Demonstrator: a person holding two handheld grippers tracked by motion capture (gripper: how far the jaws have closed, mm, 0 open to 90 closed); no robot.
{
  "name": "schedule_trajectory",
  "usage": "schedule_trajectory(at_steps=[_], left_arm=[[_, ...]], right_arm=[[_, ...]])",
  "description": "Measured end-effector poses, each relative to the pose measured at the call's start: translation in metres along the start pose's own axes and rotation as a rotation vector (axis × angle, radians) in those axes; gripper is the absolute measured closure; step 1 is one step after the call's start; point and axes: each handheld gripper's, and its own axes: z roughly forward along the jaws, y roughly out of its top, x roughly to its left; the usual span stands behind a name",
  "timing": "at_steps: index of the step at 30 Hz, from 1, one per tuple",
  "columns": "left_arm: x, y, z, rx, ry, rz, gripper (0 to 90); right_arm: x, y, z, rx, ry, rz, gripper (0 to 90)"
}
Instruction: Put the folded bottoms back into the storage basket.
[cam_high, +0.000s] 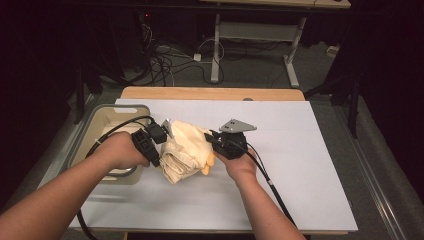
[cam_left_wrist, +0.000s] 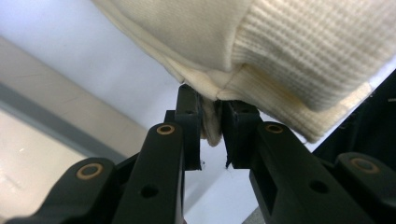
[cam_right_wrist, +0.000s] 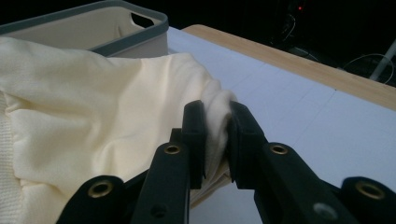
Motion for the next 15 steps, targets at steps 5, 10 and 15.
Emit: schedule_trajectory(at_steps=[5,10,15], left_arm=[[0.004,-0.003,-0.012,-0.004,0.007,-0.013,76.7],[0.007,-0.007,-0.022,0.000,0.009,-0.022,76.7],[0.010,-0.014,-0.033,0.007,0.023,-0.022,76.7]], right_arm=[[0.002,0.010,-0.001,-0.011,0.000,-0.004,80.3],[0.005,0.023,0.000,-0.019,0.003,-0.018,80.3],[0.011,0.036,0.003,-0.029,0.005,-0.035,80.3]])
